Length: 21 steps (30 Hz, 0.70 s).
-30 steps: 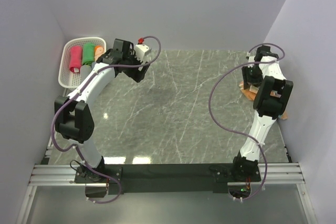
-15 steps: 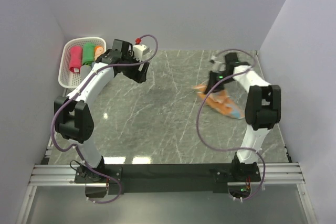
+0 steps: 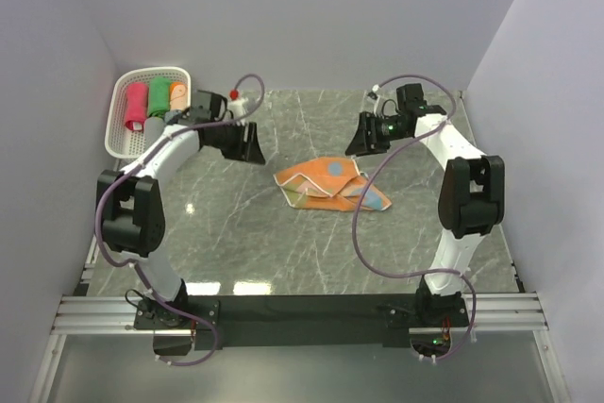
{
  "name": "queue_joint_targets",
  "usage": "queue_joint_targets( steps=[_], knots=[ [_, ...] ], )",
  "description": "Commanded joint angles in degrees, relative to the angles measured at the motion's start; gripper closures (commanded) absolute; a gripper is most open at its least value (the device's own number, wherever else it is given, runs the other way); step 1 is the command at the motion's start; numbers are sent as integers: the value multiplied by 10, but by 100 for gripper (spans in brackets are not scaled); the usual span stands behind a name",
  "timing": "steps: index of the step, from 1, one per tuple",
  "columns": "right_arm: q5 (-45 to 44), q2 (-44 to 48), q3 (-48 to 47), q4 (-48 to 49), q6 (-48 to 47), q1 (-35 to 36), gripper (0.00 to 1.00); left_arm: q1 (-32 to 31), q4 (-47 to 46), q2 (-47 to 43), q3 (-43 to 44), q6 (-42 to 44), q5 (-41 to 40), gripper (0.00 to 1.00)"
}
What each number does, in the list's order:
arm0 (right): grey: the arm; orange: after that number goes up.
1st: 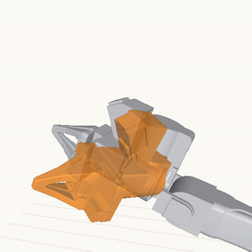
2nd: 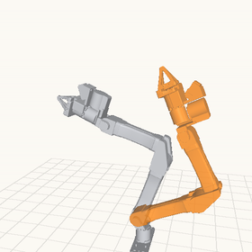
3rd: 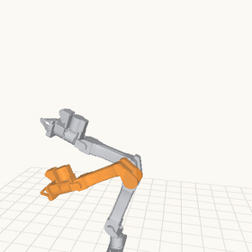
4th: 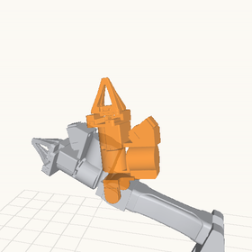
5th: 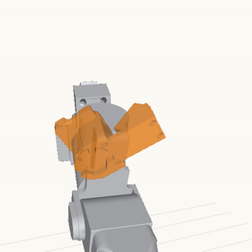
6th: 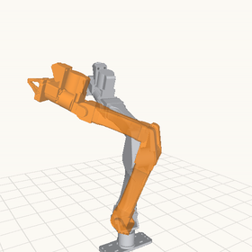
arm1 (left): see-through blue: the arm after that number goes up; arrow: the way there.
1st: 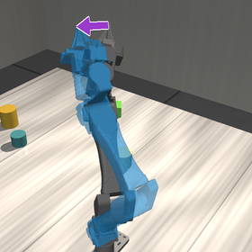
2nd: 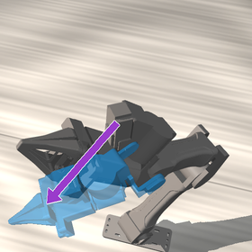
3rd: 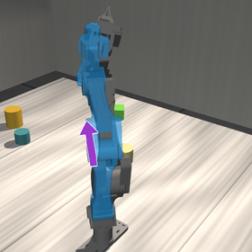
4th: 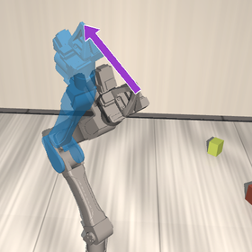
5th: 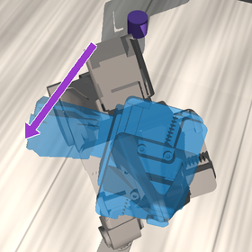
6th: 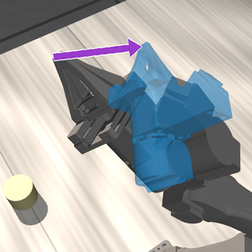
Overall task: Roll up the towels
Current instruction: Flatten the towel
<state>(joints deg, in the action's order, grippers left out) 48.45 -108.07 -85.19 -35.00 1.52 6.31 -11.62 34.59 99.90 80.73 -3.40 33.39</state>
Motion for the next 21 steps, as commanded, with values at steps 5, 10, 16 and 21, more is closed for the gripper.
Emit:
queue_joint_targets(
  steps=[5,10,16,21],
  knots=[
    [-116,113,61,-95,-237,76,44,-24,-118,-27,-117,-150,126,43],
    [-264,153,121,-10,-290,157,39,-6,-101,-21,-106,-151,127,38],
    [-341,111,105,-11,-315,223,36,-5,-86,-29,-111,-131,111,34],
    [-349,56,64,-31,-282,238,35,-5,-120,-44,-152,-168,99,31]
  ],
)
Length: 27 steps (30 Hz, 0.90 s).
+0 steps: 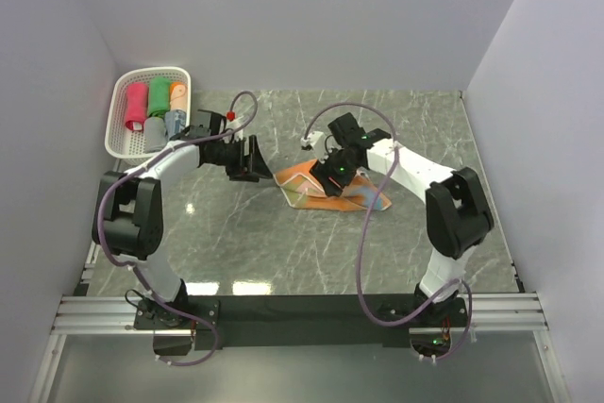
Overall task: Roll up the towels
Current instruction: Flatten the towel
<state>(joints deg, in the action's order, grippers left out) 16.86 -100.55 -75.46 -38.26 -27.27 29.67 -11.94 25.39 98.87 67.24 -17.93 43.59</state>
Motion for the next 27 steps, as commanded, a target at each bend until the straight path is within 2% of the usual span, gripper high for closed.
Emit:
queue_joint_targets(
  steps=[1,6,8,11,12,15,21,27],
  knots=[
    [-39,-31,-37,3,15,5,35,-3,-38,-35,-25,-26,-4,31],
    [-46,-66,-57,-5,20,4,39,-3,-55,-28,-28,-49,-6,31],
    [-39,-70,-57,-4,21,5,44,-3,-62,-22,-28,-58,-4,31],
    [-26,-85,-64,-16,24,3,63,-8,-75,-15,-32,-71,-4,32],
    [-22,-91,-70,-22,30,0,77,-14,-77,-13,-32,-73,-4,32],
    [4,-87,-86,-31,50,-8,100,-30,-80,-4,-27,-76,-11,33],
    [134,-72,-110,-70,103,-48,100,-65,-107,17,-20,-106,-11,35],
    [163,-75,-79,-54,131,-57,100,-113,-154,51,-5,-159,-5,33]
  ],
)
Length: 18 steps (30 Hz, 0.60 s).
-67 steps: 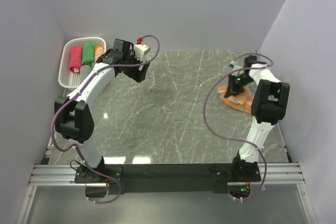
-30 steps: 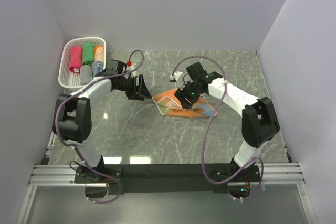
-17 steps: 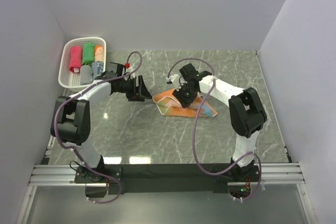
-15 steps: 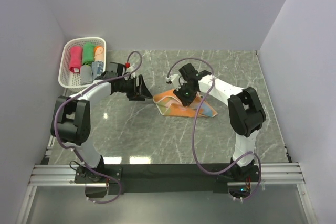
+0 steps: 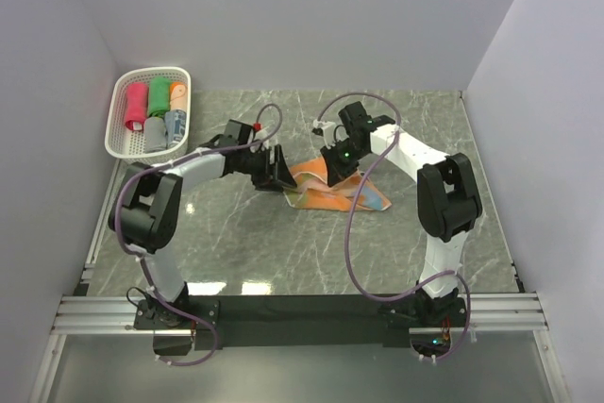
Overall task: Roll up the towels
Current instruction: Flatten the towel
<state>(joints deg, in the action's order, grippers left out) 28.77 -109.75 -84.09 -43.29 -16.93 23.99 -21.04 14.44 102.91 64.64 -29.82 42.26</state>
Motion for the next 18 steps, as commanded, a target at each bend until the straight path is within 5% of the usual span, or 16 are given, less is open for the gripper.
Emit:
queue_joint_targets(
  steps=[1,18],
  knots=[
    [47,18,11,-2,31,-3,100,-27,-55,20,25,-48,8,33],
    [58,23,24,19,59,-18,100,-59,-76,122,95,-123,-5,47]
  ],
)
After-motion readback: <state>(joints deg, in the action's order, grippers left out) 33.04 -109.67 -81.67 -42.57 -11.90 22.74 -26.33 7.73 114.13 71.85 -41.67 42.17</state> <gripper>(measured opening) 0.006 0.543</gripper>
